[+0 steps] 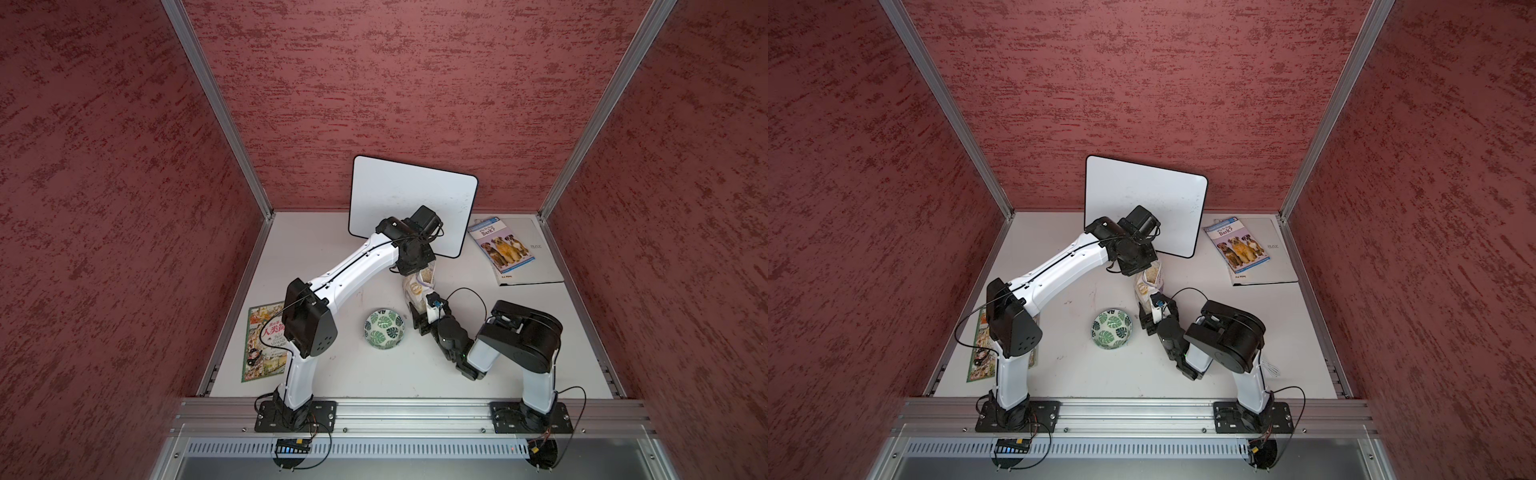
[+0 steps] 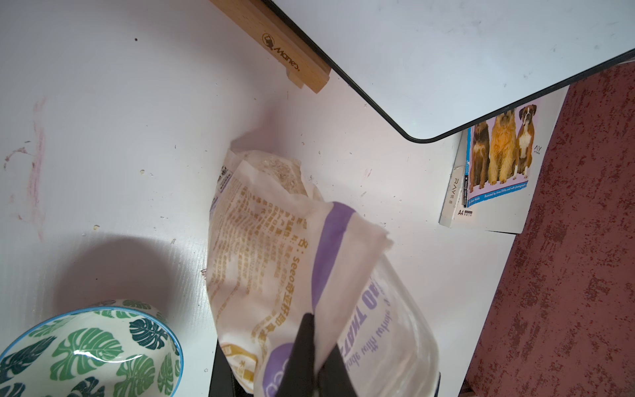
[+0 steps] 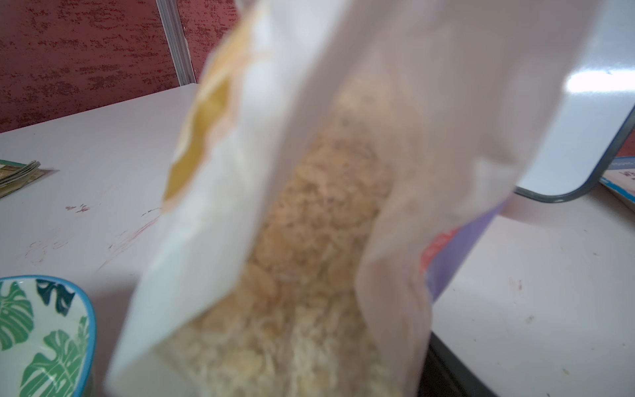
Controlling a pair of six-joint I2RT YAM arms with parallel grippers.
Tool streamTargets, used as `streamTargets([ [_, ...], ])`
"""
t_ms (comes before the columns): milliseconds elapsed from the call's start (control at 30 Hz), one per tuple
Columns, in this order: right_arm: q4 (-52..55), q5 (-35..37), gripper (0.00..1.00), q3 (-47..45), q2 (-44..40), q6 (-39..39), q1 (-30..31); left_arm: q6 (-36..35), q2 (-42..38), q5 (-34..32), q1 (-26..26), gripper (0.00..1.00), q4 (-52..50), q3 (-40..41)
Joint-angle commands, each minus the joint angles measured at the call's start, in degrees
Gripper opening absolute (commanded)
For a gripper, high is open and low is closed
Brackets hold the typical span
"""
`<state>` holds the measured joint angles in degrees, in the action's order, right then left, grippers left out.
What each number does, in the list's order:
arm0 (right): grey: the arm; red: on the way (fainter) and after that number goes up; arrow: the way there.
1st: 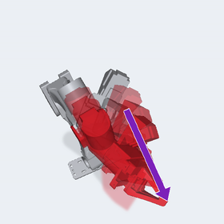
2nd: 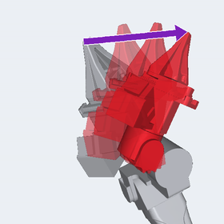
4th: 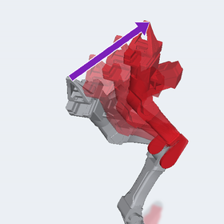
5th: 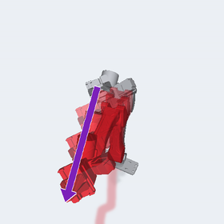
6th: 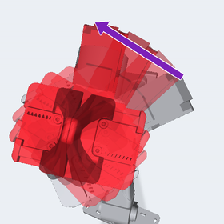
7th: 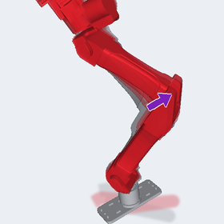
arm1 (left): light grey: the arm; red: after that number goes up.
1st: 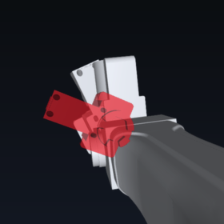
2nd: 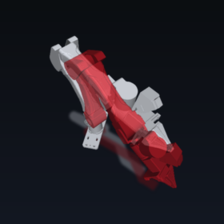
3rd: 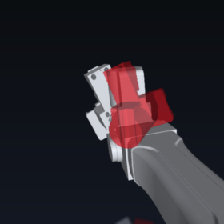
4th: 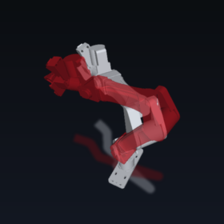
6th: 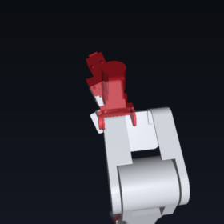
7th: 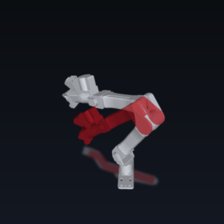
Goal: Pour the oats into the breakfast bowl
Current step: Pick up the oats bag from the center of the board.
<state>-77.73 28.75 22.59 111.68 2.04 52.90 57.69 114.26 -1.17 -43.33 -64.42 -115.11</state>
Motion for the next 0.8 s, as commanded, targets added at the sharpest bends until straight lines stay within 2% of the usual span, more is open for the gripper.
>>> streamTargets([
  [0,-2.6,1.0,0.62,1.8,-0.5,-1.7,0.3,0.4,-2.2,4.0,-0.5,0.0,0.7,-0.4],
  [100,-2.6,1.0,0.49,1.2,-0.8,-1.8,0.3,0.2,-2.6,3.6,0.2,0.0,-0.1,-0.8],
  [200,-2.6,0.8,0.23,0.5,-1.9,-2.4,0.3,0.1,-2.8,3.3,0.7,0.0,-0.3,-0.6],
  [233,-2.6,0.6,0.2,0.3,-2.3,-2.5,0.3,0.1,-2.8,3.2,0.8,0.0,-0.2,-0.5],
  [367,-2.6,-0.8,0.21,-1.0,-4.2,-2.9,0.3,-0.1,-2.7,3.7,1.3,0.0,-0.3,-0.7],
  [500,-2.5,-1.8,0.32,-3.5,-5.9,-0.9,0.2,0.0,-3.2,4.6,1.2,0.0,0.1,-0.7],
  [600,-2.5,-2.4,0.6,-4.5,-5.5,0.5,0.1,0.1,-3.4,5.3,1.1,0.0,0.3,-0.7],
  [767,-2.6,-3.6,0.75,-1.7,-2.7,-0.3,0.0,0.6,-3.2,7.1,0.2,0.0,0.6,-0.1],
])
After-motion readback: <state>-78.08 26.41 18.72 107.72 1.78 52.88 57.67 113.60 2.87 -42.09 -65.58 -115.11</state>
